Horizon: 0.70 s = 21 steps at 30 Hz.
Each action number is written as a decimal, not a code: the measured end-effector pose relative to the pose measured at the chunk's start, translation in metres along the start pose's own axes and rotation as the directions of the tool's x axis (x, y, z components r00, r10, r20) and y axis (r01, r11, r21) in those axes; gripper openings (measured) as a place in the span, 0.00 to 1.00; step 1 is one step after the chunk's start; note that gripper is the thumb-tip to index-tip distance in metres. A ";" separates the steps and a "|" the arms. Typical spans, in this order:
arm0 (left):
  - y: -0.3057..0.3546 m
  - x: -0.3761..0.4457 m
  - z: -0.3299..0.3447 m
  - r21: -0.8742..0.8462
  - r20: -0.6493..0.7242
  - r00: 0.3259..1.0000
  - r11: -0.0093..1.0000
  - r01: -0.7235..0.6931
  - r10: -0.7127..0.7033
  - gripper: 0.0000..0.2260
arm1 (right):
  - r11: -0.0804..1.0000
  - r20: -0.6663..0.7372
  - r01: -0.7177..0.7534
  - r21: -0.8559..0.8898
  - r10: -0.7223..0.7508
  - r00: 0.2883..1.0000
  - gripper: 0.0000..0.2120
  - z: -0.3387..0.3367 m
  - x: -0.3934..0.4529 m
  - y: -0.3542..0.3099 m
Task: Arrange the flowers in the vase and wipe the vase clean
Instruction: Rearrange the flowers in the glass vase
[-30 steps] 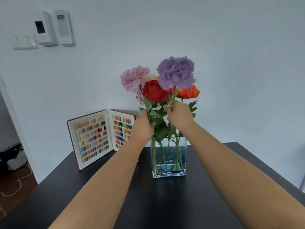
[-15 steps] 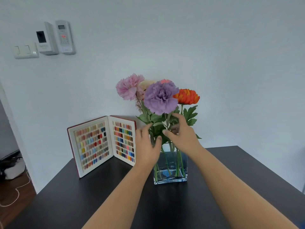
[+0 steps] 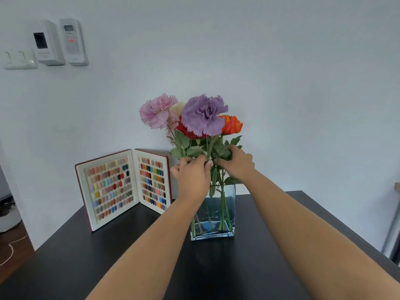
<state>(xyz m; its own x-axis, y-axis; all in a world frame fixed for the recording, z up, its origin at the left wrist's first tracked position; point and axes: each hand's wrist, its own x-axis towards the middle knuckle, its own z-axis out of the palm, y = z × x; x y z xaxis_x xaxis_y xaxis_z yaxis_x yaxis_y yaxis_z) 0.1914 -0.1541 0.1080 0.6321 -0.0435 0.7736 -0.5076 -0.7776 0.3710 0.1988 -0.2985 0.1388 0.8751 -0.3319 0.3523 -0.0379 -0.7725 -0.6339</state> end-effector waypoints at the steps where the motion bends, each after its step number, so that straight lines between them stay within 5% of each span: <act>1: 0.000 0.005 -0.002 0.022 0.008 1.000 1.000 -0.014 0.014 0.12 | 0.999 0.042 -0.025 0.038 0.023 0.999 0.30 0.002 0.003 -0.001; 5: 0.000 0.020 -0.007 0.097 0.055 0.998 0.995 -0.018 0.013 0.12 | 0.998 0.007 -0.048 0.041 0.048 0.999 0.29 0.012 0.010 -0.006; 11: -0.006 0.016 -0.004 0.094 0.114 0.993 0.996 0.002 -0.013 0.12 | 0.983 -0.066 0.001 0.185 0.012 0.998 0.13 0.014 0.013 -0.003; 16: -0.003 0.019 -0.001 0.110 0.112 0.994 0.994 -0.024 0.012 0.12 | 0.939 -0.151 -0.068 0.338 0.125 0.981 0.05 0.005 0.010 0.017; 21: 0.007 0.020 0.003 0.116 0.147 0.989 0.992 -0.043 0.026 0.12 | 0.956 -0.135 -0.094 0.278 0.136 0.981 0.08 -0.001 0.009 0.028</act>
<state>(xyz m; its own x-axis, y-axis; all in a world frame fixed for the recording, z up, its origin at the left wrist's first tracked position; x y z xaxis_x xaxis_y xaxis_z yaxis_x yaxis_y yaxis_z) 0.2025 -0.1626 0.1244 0.6983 -0.1553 0.6988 -0.4628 -0.8426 0.2753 0.2051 -0.3235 0.1247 0.7884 -0.5039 0.3528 0.0161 -0.5565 -0.8307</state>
